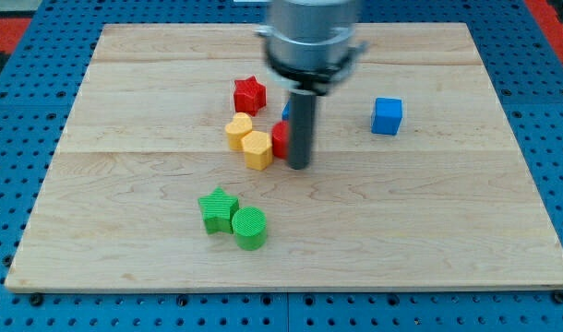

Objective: Place the cube to the top right side of the triangle

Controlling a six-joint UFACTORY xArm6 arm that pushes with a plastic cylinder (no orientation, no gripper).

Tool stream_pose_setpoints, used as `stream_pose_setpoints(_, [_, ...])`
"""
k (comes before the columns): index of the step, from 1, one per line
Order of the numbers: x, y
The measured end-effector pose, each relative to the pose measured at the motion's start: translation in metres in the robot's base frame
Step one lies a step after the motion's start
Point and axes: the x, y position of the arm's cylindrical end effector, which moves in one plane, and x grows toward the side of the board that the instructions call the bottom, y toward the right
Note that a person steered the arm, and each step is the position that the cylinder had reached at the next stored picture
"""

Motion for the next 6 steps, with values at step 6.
stream_pose_setpoints(6, [-0.038,0.051])
